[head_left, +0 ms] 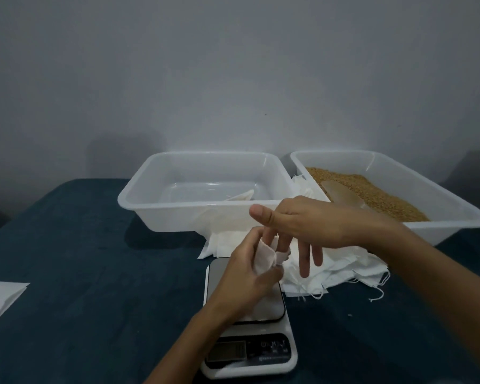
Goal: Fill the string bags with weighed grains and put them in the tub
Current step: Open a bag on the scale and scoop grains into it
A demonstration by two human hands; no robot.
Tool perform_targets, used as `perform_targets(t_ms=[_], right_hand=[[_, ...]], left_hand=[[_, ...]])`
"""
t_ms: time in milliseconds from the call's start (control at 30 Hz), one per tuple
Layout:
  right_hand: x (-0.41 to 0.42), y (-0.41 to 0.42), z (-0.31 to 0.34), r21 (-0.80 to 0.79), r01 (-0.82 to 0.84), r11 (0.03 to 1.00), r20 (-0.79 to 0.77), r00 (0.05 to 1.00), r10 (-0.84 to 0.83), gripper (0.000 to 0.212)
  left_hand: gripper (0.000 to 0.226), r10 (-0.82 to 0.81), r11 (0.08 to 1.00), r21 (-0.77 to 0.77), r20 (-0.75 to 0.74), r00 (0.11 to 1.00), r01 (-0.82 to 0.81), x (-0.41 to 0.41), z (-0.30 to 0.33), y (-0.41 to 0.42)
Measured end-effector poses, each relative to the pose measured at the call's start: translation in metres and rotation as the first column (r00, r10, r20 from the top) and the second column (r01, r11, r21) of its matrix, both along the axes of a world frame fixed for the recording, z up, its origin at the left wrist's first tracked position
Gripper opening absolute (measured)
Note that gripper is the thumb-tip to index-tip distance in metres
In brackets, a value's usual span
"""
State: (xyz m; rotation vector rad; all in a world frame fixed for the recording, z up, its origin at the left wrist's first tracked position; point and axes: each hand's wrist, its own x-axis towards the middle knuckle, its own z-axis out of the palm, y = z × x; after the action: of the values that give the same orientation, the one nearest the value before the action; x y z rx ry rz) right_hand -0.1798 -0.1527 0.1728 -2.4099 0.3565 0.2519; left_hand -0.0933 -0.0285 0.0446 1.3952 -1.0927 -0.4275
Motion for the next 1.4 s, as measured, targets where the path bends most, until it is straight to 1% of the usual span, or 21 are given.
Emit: perform_targets(t_ms=[67,167,233,300,400,467,500,533,567,633,700,767,800,833,867,933,1000,1100,1133,1200,1400], right_hand=[[0.0,0.001,0.002,-0.006,-0.01,1.0,-0.024,1.0,0.01,0.101],[0.001,0.004,0.003,-0.006,-0.021,1.0,-0.015,1.0,0.021,0.095],[0.001,0.0,0.007,0.031,-0.009,0.999,0.053,0.999,0.008,0.091],[-0.002,-0.011,0.014,0.066,0.022,0.998,0.156,0.987,-0.032,0.088],[-0.008,-0.052,0.018,0.071,0.186,0.98,0.375,0.906,-0.199,0.073],[-0.014,-0.096,0.009,-0.015,0.373,0.928,0.503,0.805,-0.316,0.048],[-0.018,-0.123,0.002,-0.079,0.475,0.877,0.529,0.765,-0.366,0.034],[-0.022,-0.15,-0.007,-0.158,0.562,0.812,0.514,0.749,-0.418,0.024],[-0.026,-0.174,-0.018,-0.261,0.614,0.745,0.451,0.76,-0.468,0.022],[-0.034,-0.213,-0.043,-0.46,0.605,0.65,0.238,0.789,-0.566,0.042],[-0.041,-0.236,-0.067,-0.564,0.544,0.621,0.088,0.787,-0.61,0.068],[-0.044,-0.25,-0.085,-0.569,0.531,0.628,0.056,0.787,-0.615,0.083],[-0.044,-0.255,-0.09,-0.566,0.536,0.627,0.066,0.787,-0.614,0.083],[-0.042,-0.259,-0.093,-0.57,0.536,0.623,0.067,0.786,-0.615,0.079],[-0.039,-0.26,-0.094,-0.581,0.528,0.619,0.061,0.787,-0.614,0.067],[-0.035,-0.26,-0.093,-0.614,0.495,0.615,0.045,0.8,-0.599,0.035],[-0.033,-0.258,-0.089,-0.649,0.466,0.601,0.031,0.806,-0.591,0.019],[-0.038,-0.257,-0.083,-0.705,0.455,0.545,0.078,0.812,-0.578,0.037],[-0.042,-0.257,-0.081,-0.72,0.454,0.525,0.093,0.813,-0.575,0.039],[-0.051,-0.261,-0.077,-0.749,0.442,0.494,0.097,0.81,-0.578,0.034],[-0.064,-0.263,-0.076,-0.856,0.386,0.343,0.142,0.816,-0.561,0.012]], left_hand=[[0.053,-0.011,1.0,0.018,-0.021,1.0,0.011,0.0,-0.001,-0.001],[0.046,-0.027,1.0,-0.011,-0.116,0.993,0.026,-0.001,-0.002,-0.001],[0.04,-0.007,1.0,-0.029,-0.152,0.988,0.002,0.0,-0.002,-0.001],[0.039,0.003,1.0,-0.028,-0.143,0.99,-0.007,0.001,-0.002,0.0],[0.042,0.0,0.999,-0.037,-0.149,0.989,-0.005,0.0,-0.001,0.001],[0.042,-0.013,0.998,-0.055,-0.177,0.984,0.004,0.0,0.0,0.001],[0.041,-0.018,0.998,-0.062,-0.187,0.982,0.006,0.0,0.0,0.001],[0.04,-0.021,0.998,-0.064,-0.192,0.981,0.009,0.0,0.0,0.001],[0.039,-0.018,0.998,-0.063,-0.191,0.981,0.006,0.0,-0.001,0.001],[0.038,0.007,0.998,-0.058,-0.177,0.984,-0.018,0.001,-0.002,0.0],[0.039,0.031,0.997,-0.066,-0.193,0.981,-0.044,0.003,-0.003,-0.001],[0.04,0.054,0.995,-0.066,-0.205,0.977,-0.069,0.007,-0.004,-0.001],[0.041,0.069,0.995,-0.059,-0.198,0.978,-0.082,0.008,-0.004,-0.002],[0.041,0.08,0.994,-0.054,-0.19,0.979,-0.091,0.009,-0.005,-0.002],[0.041,0.084,0.994,-0.052,-0.187,0.979,-0.095,0.009,-0.005,-0.001],[0.042,0.079,0.994,-0.052,-0.2,0.977,-0.091,0.009,-0.005,-0.001],[0.041,0.069,0.995,-0.06,-0.219,0.973,-0.084,0.009,-0.003,0.0],[0.042,0.078,0.993,-0.073,-0.233,0.969,-0.098,0.01,-0.001,0.0],[0.042,0.078,0.992,-0.076,-0.232,0.97,-0.098,0.01,0.0,0.0],[0.043,0.078,0.992,-0.075,-0.226,0.971,-0.098,0.009,0.0,0.0],[0.043,0.092,0.991,-0.079,-0.2,0.976,-0.11,0.01,-0.003,0.0]])
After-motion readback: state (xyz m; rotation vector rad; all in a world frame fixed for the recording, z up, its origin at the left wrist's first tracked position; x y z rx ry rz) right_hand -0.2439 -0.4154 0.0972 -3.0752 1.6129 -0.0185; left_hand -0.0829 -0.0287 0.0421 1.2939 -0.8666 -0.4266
